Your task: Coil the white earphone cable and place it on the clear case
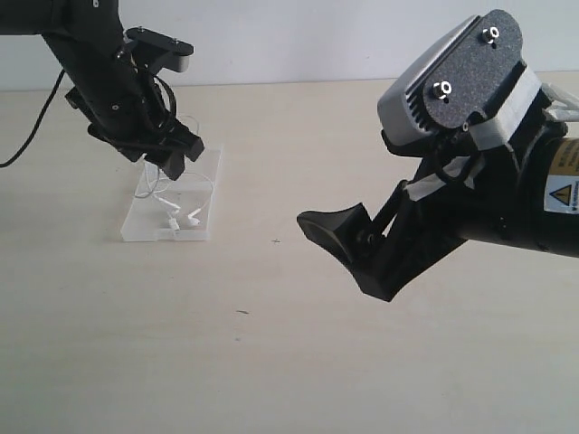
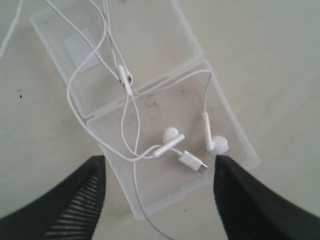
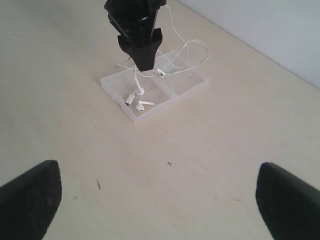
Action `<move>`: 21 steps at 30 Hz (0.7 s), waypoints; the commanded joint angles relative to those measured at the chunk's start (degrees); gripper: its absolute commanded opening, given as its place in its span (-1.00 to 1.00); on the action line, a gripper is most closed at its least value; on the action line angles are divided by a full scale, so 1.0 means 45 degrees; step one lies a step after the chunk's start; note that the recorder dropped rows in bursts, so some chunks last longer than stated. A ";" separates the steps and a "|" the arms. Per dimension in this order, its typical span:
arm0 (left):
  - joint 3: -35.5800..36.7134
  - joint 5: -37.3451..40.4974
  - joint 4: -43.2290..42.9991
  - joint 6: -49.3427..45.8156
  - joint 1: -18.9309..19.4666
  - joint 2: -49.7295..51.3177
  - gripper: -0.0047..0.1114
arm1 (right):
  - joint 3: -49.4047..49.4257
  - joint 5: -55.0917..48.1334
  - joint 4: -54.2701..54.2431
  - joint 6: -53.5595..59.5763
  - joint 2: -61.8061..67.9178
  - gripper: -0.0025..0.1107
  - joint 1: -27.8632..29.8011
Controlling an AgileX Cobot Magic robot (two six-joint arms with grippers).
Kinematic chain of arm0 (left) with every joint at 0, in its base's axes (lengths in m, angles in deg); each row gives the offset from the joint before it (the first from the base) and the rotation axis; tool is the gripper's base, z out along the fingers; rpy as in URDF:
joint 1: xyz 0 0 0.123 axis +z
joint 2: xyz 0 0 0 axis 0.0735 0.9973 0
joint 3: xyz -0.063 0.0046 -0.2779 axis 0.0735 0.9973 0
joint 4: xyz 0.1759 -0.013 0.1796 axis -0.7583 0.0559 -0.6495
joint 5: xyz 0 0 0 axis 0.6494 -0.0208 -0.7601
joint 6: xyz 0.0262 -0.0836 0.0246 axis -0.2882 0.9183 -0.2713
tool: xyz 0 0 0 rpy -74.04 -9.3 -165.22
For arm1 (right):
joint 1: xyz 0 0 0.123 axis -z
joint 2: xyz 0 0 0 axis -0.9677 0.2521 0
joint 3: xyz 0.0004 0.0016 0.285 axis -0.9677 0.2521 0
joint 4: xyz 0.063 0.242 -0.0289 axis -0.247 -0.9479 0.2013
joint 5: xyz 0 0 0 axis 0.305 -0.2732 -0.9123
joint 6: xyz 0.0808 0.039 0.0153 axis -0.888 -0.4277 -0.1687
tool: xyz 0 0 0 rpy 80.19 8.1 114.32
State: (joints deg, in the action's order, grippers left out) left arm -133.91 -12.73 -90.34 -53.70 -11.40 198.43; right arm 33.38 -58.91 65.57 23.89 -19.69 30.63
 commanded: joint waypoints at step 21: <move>-0.0084 0.0803 0.1508 -0.0807 -0.0079 -0.1614 0.36 | 0.0034 0.0143 0.0004 -0.0015 -0.0029 0.90 -0.0014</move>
State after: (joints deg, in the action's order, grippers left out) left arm -133.91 -9.48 -87.31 -55.21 -11.40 192.44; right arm 33.38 -58.91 65.57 23.78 -19.69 30.63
